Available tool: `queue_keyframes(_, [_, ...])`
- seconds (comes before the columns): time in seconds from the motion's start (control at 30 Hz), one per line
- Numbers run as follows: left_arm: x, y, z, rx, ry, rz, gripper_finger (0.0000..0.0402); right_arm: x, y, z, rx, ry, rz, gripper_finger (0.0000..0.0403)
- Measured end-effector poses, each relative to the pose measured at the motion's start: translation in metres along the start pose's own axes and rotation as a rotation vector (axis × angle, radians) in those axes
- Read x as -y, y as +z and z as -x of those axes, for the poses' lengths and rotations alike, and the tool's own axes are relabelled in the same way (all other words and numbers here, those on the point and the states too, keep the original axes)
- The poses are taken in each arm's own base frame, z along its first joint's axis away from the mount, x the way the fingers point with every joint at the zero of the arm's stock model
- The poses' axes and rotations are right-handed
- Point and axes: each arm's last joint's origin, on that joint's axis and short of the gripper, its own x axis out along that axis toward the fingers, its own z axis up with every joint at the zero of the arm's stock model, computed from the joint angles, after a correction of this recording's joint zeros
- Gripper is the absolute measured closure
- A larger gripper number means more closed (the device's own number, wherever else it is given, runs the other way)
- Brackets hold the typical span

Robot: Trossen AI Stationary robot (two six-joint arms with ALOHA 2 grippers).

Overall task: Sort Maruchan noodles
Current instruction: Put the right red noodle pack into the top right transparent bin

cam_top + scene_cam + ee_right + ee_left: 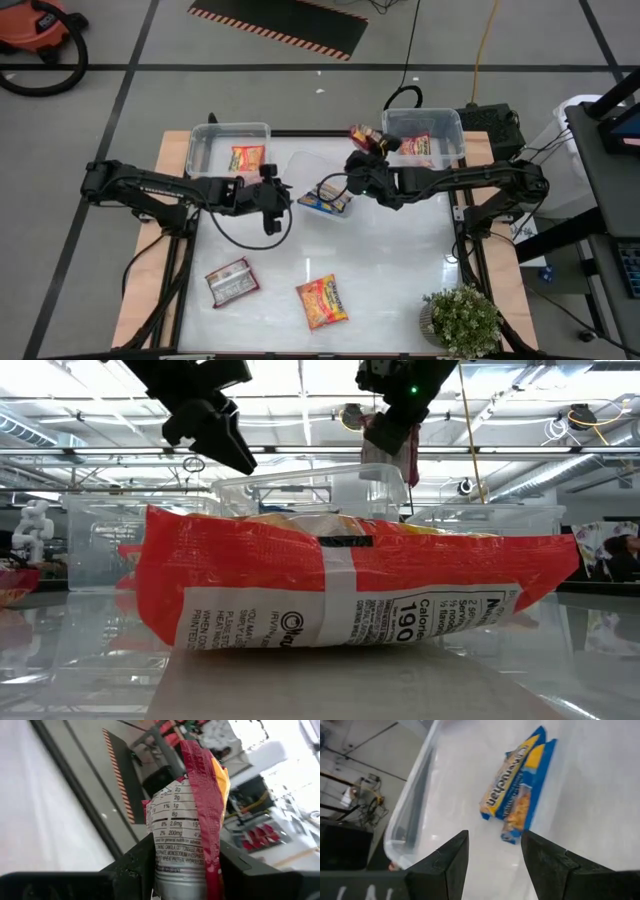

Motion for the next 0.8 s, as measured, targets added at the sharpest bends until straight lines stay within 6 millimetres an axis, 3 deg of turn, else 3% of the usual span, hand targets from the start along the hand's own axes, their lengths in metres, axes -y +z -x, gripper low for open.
queue_keyframes(0.3, [-0.002,-0.002,-0.01,-0.027,-0.006,0.045,0.0216,0.005,-0.017,-0.009,-0.105,-0.092,0.041,0.0273])
queue_keyframes(0.8, [0.009,0.007,-0.002,0.072,-0.128,0.055,0.0216,0.027,-0.05,-0.045,-0.32,-0.154,-0.008,0.0272])
